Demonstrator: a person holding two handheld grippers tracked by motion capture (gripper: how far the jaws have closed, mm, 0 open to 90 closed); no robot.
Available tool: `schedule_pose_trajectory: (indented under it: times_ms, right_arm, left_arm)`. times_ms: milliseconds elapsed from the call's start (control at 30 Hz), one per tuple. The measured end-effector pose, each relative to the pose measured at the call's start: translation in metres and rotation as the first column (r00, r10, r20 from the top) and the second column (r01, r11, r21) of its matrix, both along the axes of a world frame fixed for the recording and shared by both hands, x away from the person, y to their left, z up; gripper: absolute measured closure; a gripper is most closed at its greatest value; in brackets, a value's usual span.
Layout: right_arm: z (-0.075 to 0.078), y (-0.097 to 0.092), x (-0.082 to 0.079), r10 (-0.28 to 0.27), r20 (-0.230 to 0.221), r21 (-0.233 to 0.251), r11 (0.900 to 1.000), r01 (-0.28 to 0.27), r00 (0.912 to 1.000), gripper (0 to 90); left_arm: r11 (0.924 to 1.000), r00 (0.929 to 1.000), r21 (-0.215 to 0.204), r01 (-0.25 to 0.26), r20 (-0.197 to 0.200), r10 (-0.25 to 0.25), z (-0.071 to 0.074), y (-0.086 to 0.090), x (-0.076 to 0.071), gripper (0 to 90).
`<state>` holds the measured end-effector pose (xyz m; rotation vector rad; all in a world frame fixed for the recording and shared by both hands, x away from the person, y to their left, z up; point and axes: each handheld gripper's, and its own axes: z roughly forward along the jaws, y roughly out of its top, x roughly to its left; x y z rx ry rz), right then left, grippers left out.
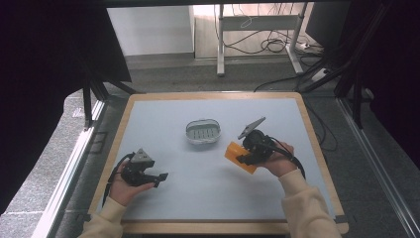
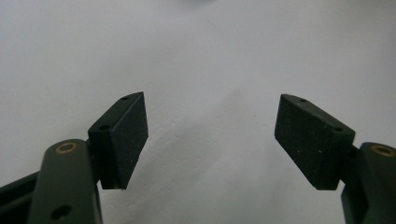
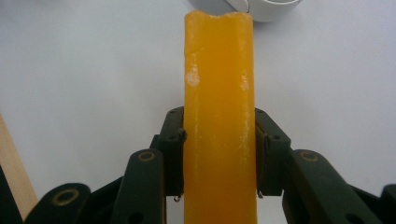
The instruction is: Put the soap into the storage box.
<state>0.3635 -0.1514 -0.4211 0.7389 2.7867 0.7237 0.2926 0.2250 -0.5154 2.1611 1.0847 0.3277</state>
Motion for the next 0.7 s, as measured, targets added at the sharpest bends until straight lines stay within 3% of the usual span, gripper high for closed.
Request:
schedule_pose_trajectory:
  times_ms: [700]
  right_arm:
    - [0.009,0.012,0.014,0.093,0.020,-0.014,0.9956,-0.093,0.9954,61.9]
  left_arm:
    - [1.0000,1.0000,-0.001,-0.004,0.006,0.004,0.002,-0.001,-0.001,25.7]
